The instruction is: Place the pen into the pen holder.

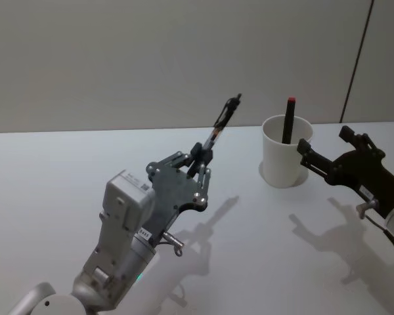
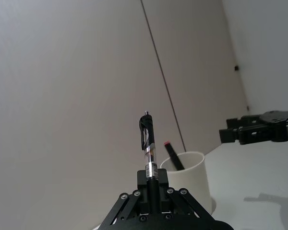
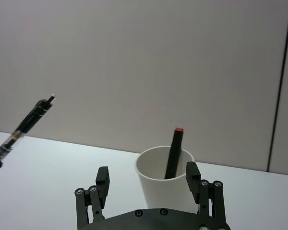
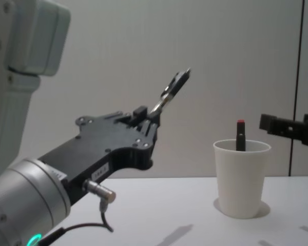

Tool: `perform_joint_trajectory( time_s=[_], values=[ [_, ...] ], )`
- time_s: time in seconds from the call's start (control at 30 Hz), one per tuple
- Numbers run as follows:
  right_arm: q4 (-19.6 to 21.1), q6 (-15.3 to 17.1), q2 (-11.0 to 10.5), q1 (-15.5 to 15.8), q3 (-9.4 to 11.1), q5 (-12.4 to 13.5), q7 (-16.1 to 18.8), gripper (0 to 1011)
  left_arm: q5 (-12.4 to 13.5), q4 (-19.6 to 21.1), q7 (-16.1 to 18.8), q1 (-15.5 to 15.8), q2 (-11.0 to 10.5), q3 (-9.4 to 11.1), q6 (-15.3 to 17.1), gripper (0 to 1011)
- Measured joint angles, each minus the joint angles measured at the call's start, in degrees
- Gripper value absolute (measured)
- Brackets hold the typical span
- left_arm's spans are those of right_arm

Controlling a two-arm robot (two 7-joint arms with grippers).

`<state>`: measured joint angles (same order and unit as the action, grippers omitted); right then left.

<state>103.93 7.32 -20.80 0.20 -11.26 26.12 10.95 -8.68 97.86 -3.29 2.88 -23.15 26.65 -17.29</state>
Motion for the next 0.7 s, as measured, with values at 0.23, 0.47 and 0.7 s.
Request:
perform_joint_trajectory(
  time_s=[0.23,0.47,0.7],
  values=[
    [1.33,2.61,-1.00,-0.26,0.68,4.46,4.19,1002,-3.04,-3.83,-6.15,1.85,1.35,-0.21,-7.32,123],
    [2.25,5.57,-2.12,-0.71,1.32,9.49,8.98,1002,-6.02,-7.02,-10.87,3.20,2.52,-0.26,-12.08,123],
    [2.43,8.41,-3.04,-1.50,1.73,14.06,13.68,1002,-8.30,-9.45,-14.22,4.21,3.48,-0.26,-14.91,123]
  ],
)
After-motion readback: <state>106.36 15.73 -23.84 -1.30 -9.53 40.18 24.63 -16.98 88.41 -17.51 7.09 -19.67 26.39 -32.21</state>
